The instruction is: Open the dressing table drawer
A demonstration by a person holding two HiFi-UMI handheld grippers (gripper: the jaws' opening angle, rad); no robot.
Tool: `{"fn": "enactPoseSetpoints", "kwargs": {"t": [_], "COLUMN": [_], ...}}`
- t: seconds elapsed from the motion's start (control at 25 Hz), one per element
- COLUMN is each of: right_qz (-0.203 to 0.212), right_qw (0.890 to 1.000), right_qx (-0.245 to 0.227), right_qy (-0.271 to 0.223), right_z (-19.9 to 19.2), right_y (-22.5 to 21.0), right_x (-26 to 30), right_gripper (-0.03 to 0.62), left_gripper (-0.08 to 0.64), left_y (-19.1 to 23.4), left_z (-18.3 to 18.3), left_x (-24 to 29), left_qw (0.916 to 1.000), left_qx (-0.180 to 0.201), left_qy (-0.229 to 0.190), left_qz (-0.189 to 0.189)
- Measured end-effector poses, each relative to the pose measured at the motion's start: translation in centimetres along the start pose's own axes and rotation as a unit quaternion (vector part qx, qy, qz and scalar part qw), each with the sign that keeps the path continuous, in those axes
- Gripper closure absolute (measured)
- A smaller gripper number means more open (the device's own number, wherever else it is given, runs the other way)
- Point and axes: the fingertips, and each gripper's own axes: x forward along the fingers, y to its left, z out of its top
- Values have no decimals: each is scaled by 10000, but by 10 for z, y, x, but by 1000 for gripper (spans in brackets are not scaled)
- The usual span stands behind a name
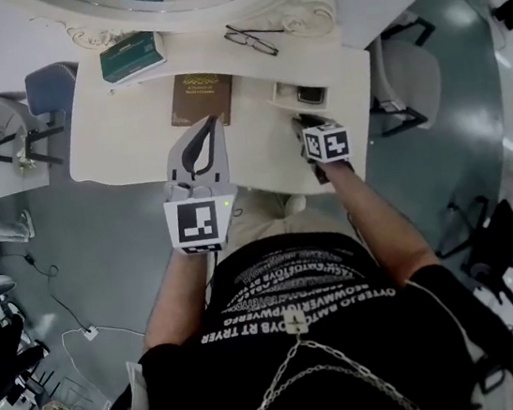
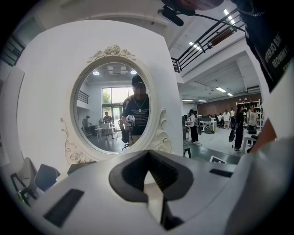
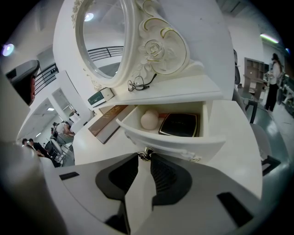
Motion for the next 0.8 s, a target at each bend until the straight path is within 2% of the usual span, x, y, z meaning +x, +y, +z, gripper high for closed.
{"fn": "enactPoseSetpoints", "kwargs": {"t": [0.04, 0.12, 0.32, 0.48, 0.6, 0.68, 0.8], "right_qz": [59, 149, 37, -48, -133, -121, -171], "right_qw": [10000, 9999, 9992, 9941, 9790, 9690, 9579], "right_qx": [-16, -82, -359, -552, -828, -964, -1171], "right_qy": [0, 2, -142, -934, -1860, -2272, -2616], "right_z": [0, -1, -3, 20, 51, 66, 78], "right_y": [2, 5, 0, -4, -2, 1, 6], "right_x": [0, -5, -46, -109, -167, -201, -245], "right_gripper": [513, 447, 440, 447, 577, 589, 591], "left_gripper": [557, 557, 557, 557, 557, 557, 557], "left_y": [-1, -2, -4, -10, -15, -20, -28], "left_z": [1, 5, 22, 36, 44, 49, 57], "left_x": [0, -1, -3, -9, -15, -20, -32], "left_qw": [10000, 10000, 9997, 9993, 9990, 9988, 9983], "left_qx": [-1, 17, 113, 137, 149, 163, 186], "left_qy": [-11, -49, -209, -334, -413, -466, -539], "left_qz": [2, 1, 19, 34, 46, 59, 83]}}
